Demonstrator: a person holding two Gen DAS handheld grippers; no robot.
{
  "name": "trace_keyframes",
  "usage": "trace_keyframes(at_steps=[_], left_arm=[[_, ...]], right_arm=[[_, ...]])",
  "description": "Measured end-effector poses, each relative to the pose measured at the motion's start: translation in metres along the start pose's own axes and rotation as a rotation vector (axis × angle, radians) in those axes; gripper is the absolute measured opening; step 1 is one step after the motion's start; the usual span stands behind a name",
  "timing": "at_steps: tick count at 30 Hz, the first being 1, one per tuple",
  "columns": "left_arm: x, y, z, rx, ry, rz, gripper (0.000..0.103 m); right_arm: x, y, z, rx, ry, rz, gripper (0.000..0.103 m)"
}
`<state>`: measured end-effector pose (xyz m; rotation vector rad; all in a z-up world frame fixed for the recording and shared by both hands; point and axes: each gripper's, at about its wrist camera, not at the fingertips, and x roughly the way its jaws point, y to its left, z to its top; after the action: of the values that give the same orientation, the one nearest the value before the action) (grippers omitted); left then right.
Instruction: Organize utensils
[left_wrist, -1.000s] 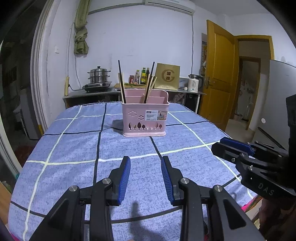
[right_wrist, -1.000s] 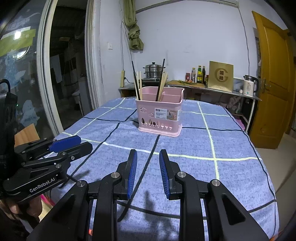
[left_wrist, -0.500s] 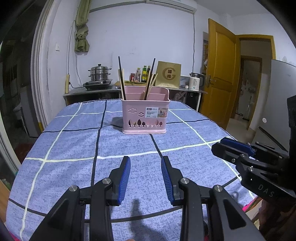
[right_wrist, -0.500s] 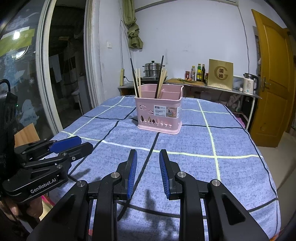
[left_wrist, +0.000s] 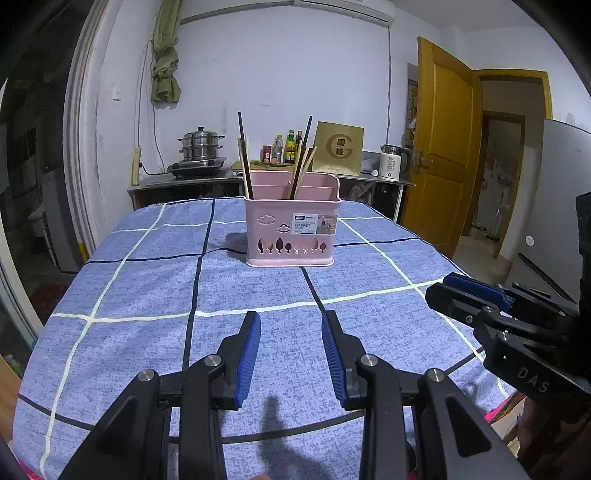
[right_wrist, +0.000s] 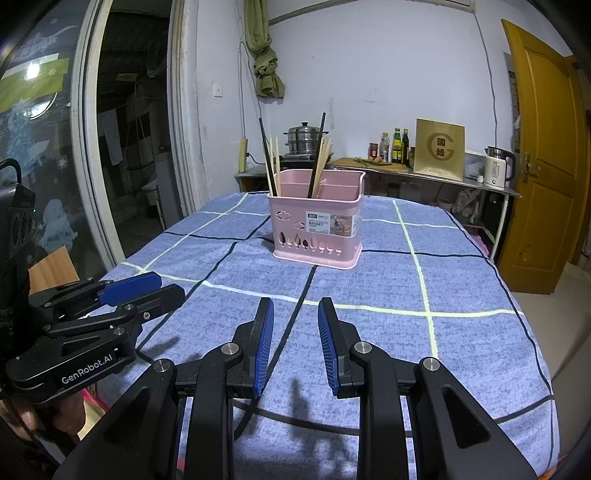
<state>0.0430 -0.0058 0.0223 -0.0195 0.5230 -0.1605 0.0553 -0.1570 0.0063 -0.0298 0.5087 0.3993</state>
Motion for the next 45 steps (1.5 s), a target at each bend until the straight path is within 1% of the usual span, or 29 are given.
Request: trace_keyframes(at_steps=[18, 30, 38, 45], left_arm=[[-0.0005, 0.0009, -0.0008, -0.006, 0.004, -0.001, 0.034], [-0.0016, -0.0018, -0.0018, 0.011, 0.002, 0.023, 0.034], [-0.0030, -0.0030, -0.0032, 0.008, 0.006, 0.011, 0.034], [-0.0026, -0.0038, -0.0047, 0.011, 0.011, 0.026, 0.034]], right_arm=[[-0.0019, -0.0006, 0.0019, -0.002, 0.004, 0.001, 0.026], [-0.0015, 0.0021, 0.0021, -0.003, 0.002, 0.000, 0.026], [-0.0017, 0.0021, 0.0023, -0.004, 0.003, 0.000, 0.026], [-0.0014, 0.0022, 0.0020, -0.004, 0.004, 0.000, 0.026]])
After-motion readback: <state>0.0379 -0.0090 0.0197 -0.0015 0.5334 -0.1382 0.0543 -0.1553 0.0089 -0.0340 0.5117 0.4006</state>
